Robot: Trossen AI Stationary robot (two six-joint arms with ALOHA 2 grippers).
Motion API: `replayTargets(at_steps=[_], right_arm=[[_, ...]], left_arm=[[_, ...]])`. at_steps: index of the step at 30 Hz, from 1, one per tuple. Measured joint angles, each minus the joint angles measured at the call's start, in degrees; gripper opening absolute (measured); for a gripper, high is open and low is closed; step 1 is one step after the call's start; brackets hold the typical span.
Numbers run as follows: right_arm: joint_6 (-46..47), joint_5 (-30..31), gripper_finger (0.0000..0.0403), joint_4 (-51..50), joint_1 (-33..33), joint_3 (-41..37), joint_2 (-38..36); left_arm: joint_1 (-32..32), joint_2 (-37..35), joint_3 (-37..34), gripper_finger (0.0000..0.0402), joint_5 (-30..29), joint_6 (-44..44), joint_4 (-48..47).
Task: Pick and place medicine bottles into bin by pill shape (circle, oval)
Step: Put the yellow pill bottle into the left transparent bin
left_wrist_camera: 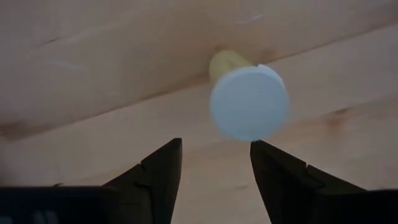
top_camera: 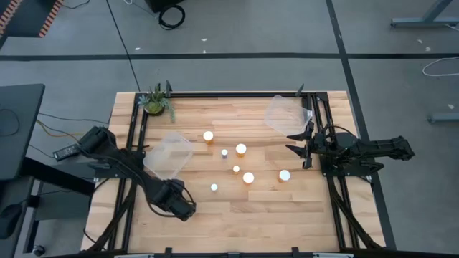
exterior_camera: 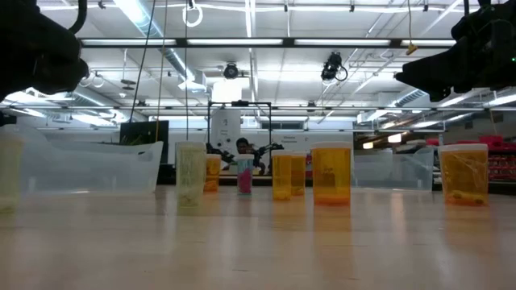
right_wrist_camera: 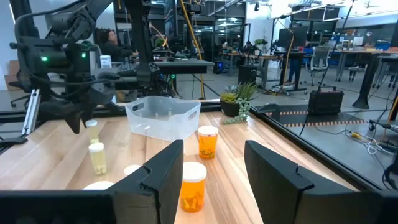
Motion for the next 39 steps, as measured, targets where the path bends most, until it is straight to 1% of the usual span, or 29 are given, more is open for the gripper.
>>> replayTargets(at_steps=[5,12,16,25,34,39], right_arm=[[0.0,0.0,0.0178,0.0,0.0,0.0,0.0],[0.0,0.0,0.0178,0.0,0.0,0.0,0.0],[0.0,0.0,0.0178,0.0,0.0,0.0,0.0],[0.0,0.0,0.0178,0.0,0.0,0.0,0.0],[0.0,0.0,0.0178,0.0,0.0,0.0,0.0],[0.0,0.0,0.0178,0.0,0.0,0.0,0.0]], left_arm=[[0.1,1.4,0.0,0.0207,-0.6,1.4,1.7],[0.1,1.9,0.0,0.0220,-4.2,1.5,0.3],[0.3,1.9,0.0,0.0221,-5.6,1.5,0.2],[1.0,1.9,0.0,0.0201,-7.1,1.7,0.2],[3.0,1.9,0.0,0.0180,-7.3,5.8,0.2],[3.6,1.9,0.0,0.0171,-7.2,6.1,0.2]])
